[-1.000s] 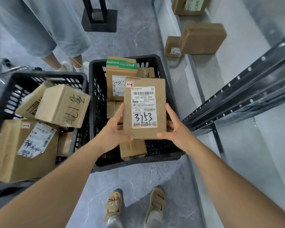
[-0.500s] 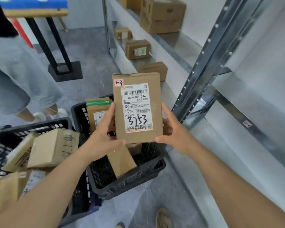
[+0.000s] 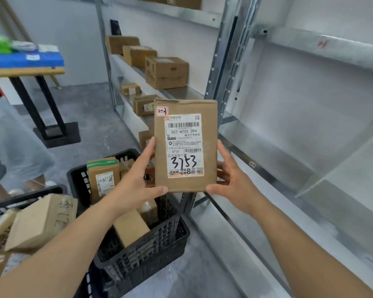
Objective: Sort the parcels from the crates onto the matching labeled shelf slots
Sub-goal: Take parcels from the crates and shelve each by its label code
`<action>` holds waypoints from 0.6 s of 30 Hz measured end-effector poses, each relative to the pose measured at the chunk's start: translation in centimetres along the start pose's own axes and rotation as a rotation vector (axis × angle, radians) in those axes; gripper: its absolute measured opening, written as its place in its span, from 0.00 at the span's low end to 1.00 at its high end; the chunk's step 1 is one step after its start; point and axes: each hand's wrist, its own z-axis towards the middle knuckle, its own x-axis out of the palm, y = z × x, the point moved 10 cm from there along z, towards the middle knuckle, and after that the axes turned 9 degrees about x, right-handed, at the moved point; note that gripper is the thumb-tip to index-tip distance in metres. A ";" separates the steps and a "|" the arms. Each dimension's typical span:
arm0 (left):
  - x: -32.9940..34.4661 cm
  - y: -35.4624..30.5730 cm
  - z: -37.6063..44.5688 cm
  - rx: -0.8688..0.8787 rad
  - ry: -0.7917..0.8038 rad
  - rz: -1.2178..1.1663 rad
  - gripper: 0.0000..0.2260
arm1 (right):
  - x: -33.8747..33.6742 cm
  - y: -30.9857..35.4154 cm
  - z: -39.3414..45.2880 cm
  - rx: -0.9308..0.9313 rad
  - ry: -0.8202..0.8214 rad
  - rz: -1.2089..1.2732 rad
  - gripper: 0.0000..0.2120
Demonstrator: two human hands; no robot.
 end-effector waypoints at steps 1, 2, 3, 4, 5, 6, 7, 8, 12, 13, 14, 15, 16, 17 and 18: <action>0.8 -1.1 -0.4 0.014 -0.002 0.007 0.50 | -0.7 0.0 -1.2 -0.011 -0.007 0.004 0.50; 1.7 -2.2 -0.8 0.024 -0.002 0.006 0.50 | -1.5 0.0 -2.4 -0.023 -0.014 0.012 0.50; 2.6 -3.4 -1.4 0.035 -0.001 0.002 0.50 | -2.2 -0.1 -3.8 -0.037 -0.023 0.022 0.50; 3.7 -4.5 -2.0 0.046 0.000 0.004 0.50 | -3.0 -0.3 -5.2 -0.052 -0.035 0.031 0.50; 4.8 -5.7 -2.6 0.059 -0.001 0.008 0.50 | -3.8 -0.5 -6.7 -0.067 -0.047 0.035 0.50; 5.9 -6.8 -3.2 0.069 -0.004 0.012 0.50 | -4.6 -0.7 -8.1 -0.079 -0.056 0.040 0.50; 6.9 -7.9 -3.8 0.079 -0.008 0.014 0.50 | -5.4 -1.0 -9.5 -0.091 -0.063 0.044 0.50; 7.9 -9.1 -4.4 0.092 -0.011 0.013 0.50 | -6.1 -1.4 -10.9 -0.100 -0.070 0.047 0.50; 11.4 -13.0 -6.4 0.143 -0.017 0.020 0.50 | -8.9 -2.3 -16.1 -0.128 -0.089 0.064 0.50; 12.0 -13.9 -6.8 0.156 -0.022 0.033 0.50 | -9.6 -2.4 -17.2 -0.140 -0.098 0.073 0.50; 12.7 -14.8 -7.2 0.173 -0.024 0.046 0.50 | -10.2 -2.3 -18.5 -0.154 -0.112 0.079 0.51; 13.3 -15.8 -7.6 0.189 -0.020 0.061 0.50 | -10.9 -2.1 -19.6 -0.167 -0.128 0.085 0.50; 13.8 -16.6 -8.0 0.205 -0.013 0.075 0.50 | -11.4 -2.1 -20.8 -0.175 -0.142 0.094 0.50; 14.2 -17.5 -8.4 0.222 -0.005 0.087 0.50 | -11.9 -2.0 -22.0 -0.181 -0.155 0.103 0.50; 14.6 -18.4 -8.8 0.246 0.003 0.096 0.50 | -12.4 -1.9 -23.1 -0.187 -0.169 0.106 0.50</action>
